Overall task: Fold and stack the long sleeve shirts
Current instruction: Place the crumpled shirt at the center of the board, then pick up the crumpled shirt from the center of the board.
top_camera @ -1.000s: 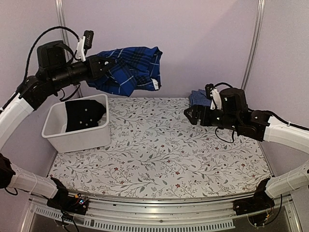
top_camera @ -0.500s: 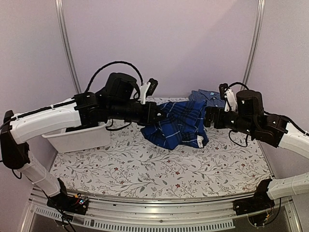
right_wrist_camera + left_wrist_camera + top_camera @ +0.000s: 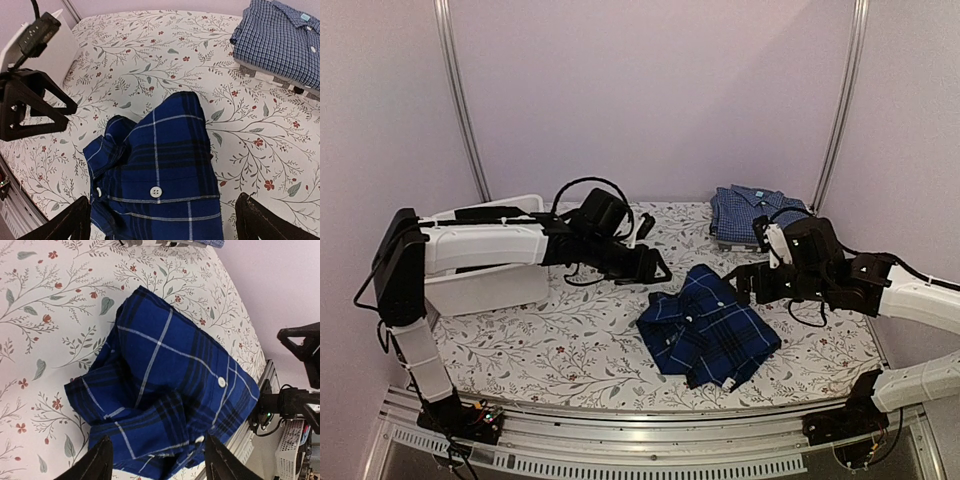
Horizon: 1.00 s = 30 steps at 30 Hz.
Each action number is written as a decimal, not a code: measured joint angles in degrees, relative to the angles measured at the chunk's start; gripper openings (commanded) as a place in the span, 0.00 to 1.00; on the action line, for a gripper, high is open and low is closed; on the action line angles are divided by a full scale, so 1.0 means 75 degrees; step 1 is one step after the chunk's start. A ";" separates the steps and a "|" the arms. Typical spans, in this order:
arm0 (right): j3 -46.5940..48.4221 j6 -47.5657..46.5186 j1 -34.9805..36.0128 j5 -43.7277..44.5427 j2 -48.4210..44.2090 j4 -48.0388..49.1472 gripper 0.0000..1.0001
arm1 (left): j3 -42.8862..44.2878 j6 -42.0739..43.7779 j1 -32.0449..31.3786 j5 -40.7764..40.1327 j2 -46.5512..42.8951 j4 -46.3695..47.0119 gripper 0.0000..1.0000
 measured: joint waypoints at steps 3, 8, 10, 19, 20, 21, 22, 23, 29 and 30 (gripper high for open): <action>-0.0353 0.0050 0.0006 -0.0210 0.0006 0.0047 0.95 | -0.0609 -0.0035 -0.0003 -0.0003 -0.0498 0.0227 0.59; -0.0804 0.0280 0.0627 -0.0251 0.0006 0.0096 0.90 | -0.1588 -0.0076 -0.0143 -0.0012 -0.1029 0.0256 0.60; -0.0836 0.0399 0.1288 -0.0128 0.0006 0.0140 0.88 | -0.2136 -0.0117 -0.0216 -0.0015 -0.1259 0.0297 0.60; -0.0306 0.1180 0.3445 0.0819 0.1833 0.0128 0.88 | -0.3200 -0.0353 -0.0268 0.0009 -0.1440 0.0475 0.61; -0.0122 0.1244 0.3558 0.0950 0.2238 0.0099 0.89 | -0.3200 -0.0353 -0.0239 0.0023 -0.1437 0.0568 0.61; 0.0122 0.1329 0.3663 0.1081 0.2716 0.0017 0.89 | -0.3197 -0.0350 -0.0219 0.0055 -0.1422 0.0647 0.61; 0.0335 0.1402 0.3736 0.1198 0.3110 -0.0050 0.89 | -0.3188 -0.0347 -0.0189 0.0108 -0.1393 0.0743 0.61; 0.0609 0.1472 0.3800 0.1343 0.3564 -0.0122 0.89 | -0.3174 -0.0332 -0.0157 0.0157 -0.1355 0.0801 0.61; 0.1696 0.1801 0.3879 0.1903 0.5470 -0.0402 0.78 | -0.3057 -0.0216 0.0134 0.0417 -0.0915 0.1125 0.60; 0.1856 0.1842 0.3885 0.1973 0.5759 -0.0490 0.72 | -0.3034 -0.0198 0.0172 0.0440 -0.0848 0.1148 0.60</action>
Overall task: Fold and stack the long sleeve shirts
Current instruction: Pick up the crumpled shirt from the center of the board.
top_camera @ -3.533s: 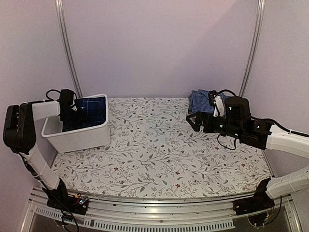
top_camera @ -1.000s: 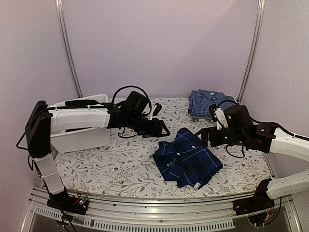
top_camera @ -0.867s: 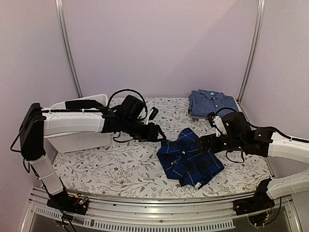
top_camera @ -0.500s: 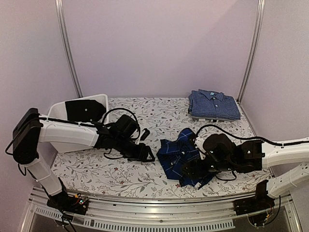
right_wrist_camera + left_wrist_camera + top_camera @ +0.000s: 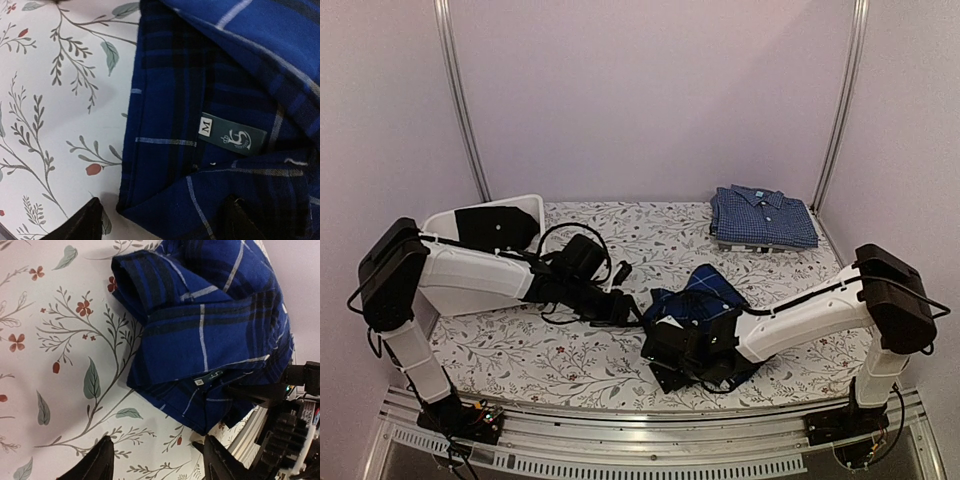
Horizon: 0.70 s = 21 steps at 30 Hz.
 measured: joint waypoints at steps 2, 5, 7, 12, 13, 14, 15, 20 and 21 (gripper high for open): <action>0.0291 0.0149 0.0003 0.0192 0.0256 -0.0085 0.58 | 0.0082 0.0047 0.0079 0.0032 0.0137 0.0017 0.59; 0.0373 0.0300 -0.0041 0.0382 0.0315 -0.0291 0.30 | 0.0178 0.0111 0.0189 0.0087 0.0216 0.0035 0.56; 0.0370 0.0341 -0.0114 0.0443 0.0265 -0.0434 0.19 | 0.0216 0.0140 0.0268 0.0105 0.0216 0.0064 0.55; 0.0367 0.0221 -0.0370 0.0565 -0.0542 -0.0822 0.03 | 0.0294 0.0251 0.0411 0.0105 0.0210 0.0117 0.53; 0.0391 0.0184 -0.0440 0.0586 -0.0810 -0.0889 0.03 | 0.0312 0.0291 0.0420 0.0111 0.0210 0.0125 0.53; 0.0423 0.0154 -0.0522 0.0615 -0.1081 -0.0953 0.02 | 0.0332 0.0329 0.0423 0.0117 0.0210 0.0131 0.54; 0.0463 0.0140 -0.0615 0.0650 -0.1338 -0.1017 0.02 | 0.0350 0.0364 0.0425 0.0125 0.0210 0.0140 0.53; 0.0764 0.0178 -0.1480 0.1020 -0.2515 -0.1515 0.01 | 0.0664 0.0533 0.0425 0.0236 0.0248 0.0181 0.56; 0.0781 0.0230 -0.1746 0.1125 -0.2702 -0.1632 0.01 | 0.0807 0.0551 0.0425 0.0271 0.0306 0.0204 0.57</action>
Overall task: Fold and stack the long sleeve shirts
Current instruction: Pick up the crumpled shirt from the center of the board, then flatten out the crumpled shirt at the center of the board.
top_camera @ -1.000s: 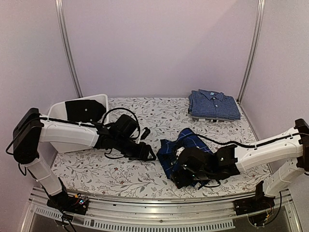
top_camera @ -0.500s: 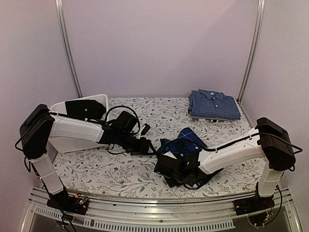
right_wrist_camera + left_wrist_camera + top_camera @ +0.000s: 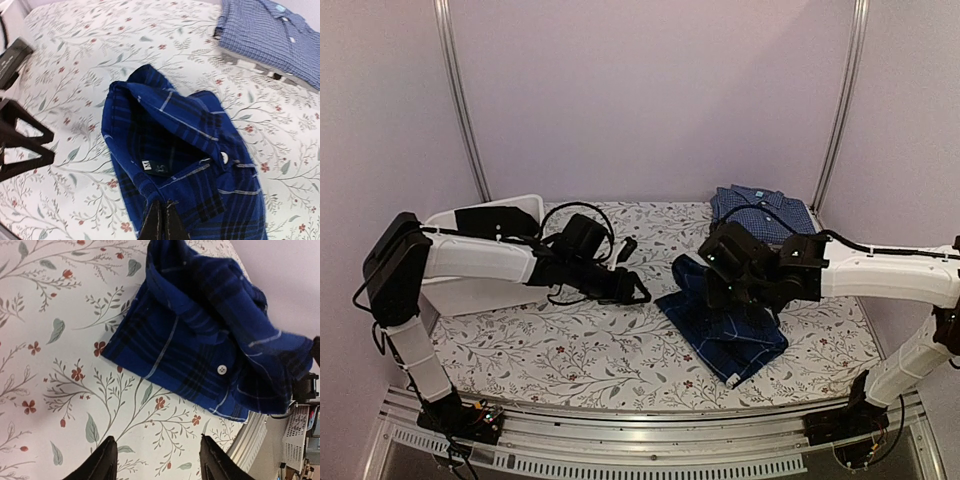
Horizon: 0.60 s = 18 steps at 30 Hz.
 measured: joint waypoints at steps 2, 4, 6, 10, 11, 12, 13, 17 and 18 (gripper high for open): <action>-0.0003 0.0087 -0.0548 0.0149 -0.0274 -0.0201 0.01 | 0.0323 0.0038 0.0000 0.0061 0.0189 0.0073 0.58; -0.0017 0.0125 -0.0959 0.0262 -0.0452 -0.0309 0.01 | 0.0662 0.0079 -0.0003 0.0102 0.0481 0.0149 0.57; -0.0058 0.0134 -0.1239 0.0361 -0.0597 -0.0353 0.01 | 0.1096 0.0119 -0.0029 0.0105 0.0935 0.0210 0.57; -0.0105 0.0067 -0.1483 0.0463 -0.0688 -0.0414 0.00 | 0.2177 0.0256 -0.0140 0.0009 0.1999 0.0122 0.59; -0.0131 0.0050 -0.1524 0.0460 -0.0688 -0.0411 0.00 | 0.2387 0.0280 -0.0175 -0.0003 0.2189 0.0090 0.59; -0.0172 0.0029 -0.1562 0.0460 -0.0691 -0.0420 0.00 | 0.2559 0.0283 -0.0213 0.0000 0.2323 0.0058 0.59; -0.0210 0.0023 -0.1588 0.0460 -0.0691 -0.0411 0.00 | 0.2739 0.0283 -0.0256 0.0017 0.2460 0.0023 0.59; -0.0417 -0.0003 -0.1746 0.0460 -0.0734 -0.0423 0.01 | 0.3179 0.0184 -0.0452 0.0184 0.2777 0.0085 0.57; -0.0469 -0.0003 -0.1772 0.0460 -0.0778 -0.0428 0.01 | 0.3223 0.0122 -0.0498 0.0259 0.2821 0.0119 0.54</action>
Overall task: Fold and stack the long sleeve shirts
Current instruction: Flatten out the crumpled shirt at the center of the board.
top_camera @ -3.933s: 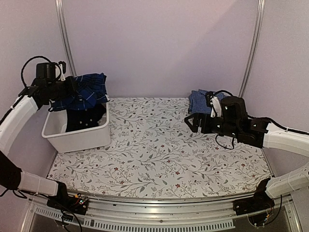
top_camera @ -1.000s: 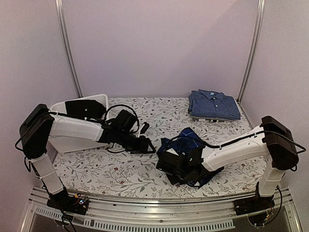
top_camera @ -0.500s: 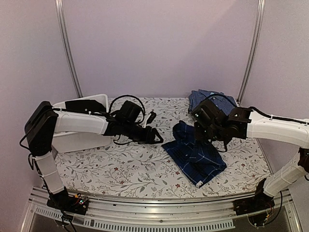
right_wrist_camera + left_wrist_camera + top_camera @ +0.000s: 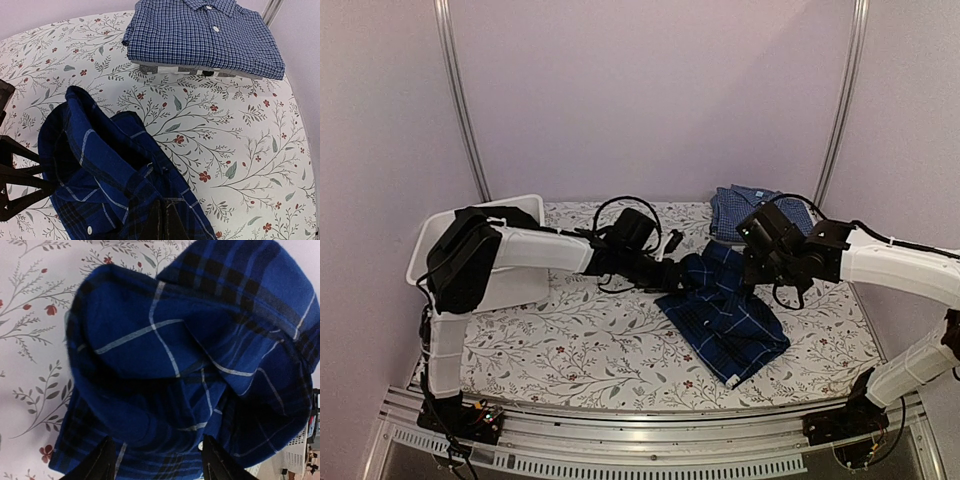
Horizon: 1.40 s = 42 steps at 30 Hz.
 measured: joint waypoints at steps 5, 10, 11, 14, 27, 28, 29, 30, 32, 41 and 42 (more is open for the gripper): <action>-0.0032 -0.0079 -0.0073 0.0003 -0.0192 -0.0009 0.01 | 0.0329 -0.0350 -0.0259 0.0122 0.0388 0.0111 0.11; -0.0032 -0.0213 -0.0181 0.0015 -0.0210 -0.0006 0.00 | 0.0105 -0.0560 -0.0388 -0.0358 0.0321 0.0122 0.00; -0.0032 -0.0286 -0.0201 0.0038 -0.0210 -0.0006 0.00 | -0.0128 -0.0530 -0.0399 -0.0560 0.0117 0.0102 0.00; -0.0012 -0.0376 -0.0341 0.0096 -0.0219 -0.0012 0.00 | -0.0901 -0.0393 -0.0399 -0.1166 -0.0845 -0.0108 0.00; 0.1515 -0.1909 -0.1102 0.0452 -0.0647 0.0291 0.00 | -0.1352 0.1440 -0.1023 -0.1265 -0.5776 -0.2017 0.00; 0.1676 -0.2028 -0.1099 0.0446 -0.0726 0.0315 0.00 | -0.1276 0.1545 -0.1064 -0.1172 -0.5893 -0.2186 0.00; 0.1926 -0.2200 -0.1099 0.0443 -0.0819 0.0326 0.00 | -0.1174 0.1623 -0.1078 -0.1090 -0.5965 -0.2355 0.00; 0.2124 -0.2331 -0.1090 0.0437 -0.0880 0.0338 0.00 | -0.1043 0.1699 -0.1078 -0.0982 -0.6006 -0.2527 0.00; 0.2669 -0.2687 -0.1084 0.0420 -0.0968 0.0338 0.00 | -0.0828 0.1781 -0.1078 -0.0839 -0.6024 -0.2702 0.00; 0.4704 -0.3952 -0.2037 -0.1443 -0.0216 0.0731 0.00 | -0.0268 0.1384 0.0111 -0.0455 -0.5412 -0.2897 0.00; 0.4654 -0.3987 -0.2197 -0.1737 0.0017 0.0868 0.00 | -0.0294 0.1309 0.0370 -0.0414 -0.5161 -0.2906 0.00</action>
